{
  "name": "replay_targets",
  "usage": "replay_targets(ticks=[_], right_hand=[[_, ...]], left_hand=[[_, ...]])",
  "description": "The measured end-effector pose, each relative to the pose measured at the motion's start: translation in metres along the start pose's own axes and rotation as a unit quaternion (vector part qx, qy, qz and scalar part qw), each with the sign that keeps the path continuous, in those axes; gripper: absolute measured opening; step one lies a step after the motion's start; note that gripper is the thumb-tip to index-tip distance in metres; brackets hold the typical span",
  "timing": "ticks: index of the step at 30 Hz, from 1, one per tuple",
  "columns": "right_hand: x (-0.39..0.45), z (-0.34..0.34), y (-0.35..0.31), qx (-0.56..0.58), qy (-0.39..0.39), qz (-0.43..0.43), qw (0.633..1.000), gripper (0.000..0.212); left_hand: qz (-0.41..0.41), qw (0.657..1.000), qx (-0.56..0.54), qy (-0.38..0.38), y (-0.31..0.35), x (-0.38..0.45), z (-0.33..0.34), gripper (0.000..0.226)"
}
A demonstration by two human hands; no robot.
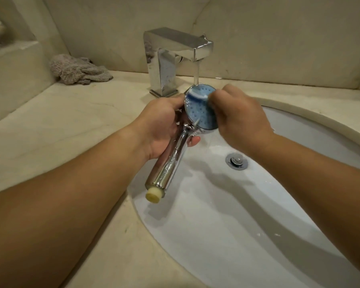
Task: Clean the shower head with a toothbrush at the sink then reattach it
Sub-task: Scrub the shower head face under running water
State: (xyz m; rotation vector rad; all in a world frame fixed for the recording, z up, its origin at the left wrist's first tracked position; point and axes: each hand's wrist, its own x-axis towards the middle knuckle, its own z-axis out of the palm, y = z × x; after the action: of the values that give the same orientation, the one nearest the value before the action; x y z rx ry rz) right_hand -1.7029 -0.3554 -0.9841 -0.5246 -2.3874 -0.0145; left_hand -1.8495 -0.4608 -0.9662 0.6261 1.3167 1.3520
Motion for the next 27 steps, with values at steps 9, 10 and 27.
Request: replay_targets(ticks=[9,10,27], right_hand=[[-0.001,0.0,-0.006,-0.007,-0.019,-0.036,0.999,0.024],[0.002,0.0,-0.004,-0.006,-0.004,-0.005,1.0,0.025],[0.001,0.001,-0.005,-0.002,0.012,0.087,0.996,0.004]], left_hand=[[-0.014,1.0,0.005,0.011,0.001,-0.002,0.002,0.041],[-0.014,1.0,0.008,0.011,0.001,-0.002,0.002,0.041],[0.0,0.999,0.018,0.039,0.0,-0.003,0.005,0.045]])
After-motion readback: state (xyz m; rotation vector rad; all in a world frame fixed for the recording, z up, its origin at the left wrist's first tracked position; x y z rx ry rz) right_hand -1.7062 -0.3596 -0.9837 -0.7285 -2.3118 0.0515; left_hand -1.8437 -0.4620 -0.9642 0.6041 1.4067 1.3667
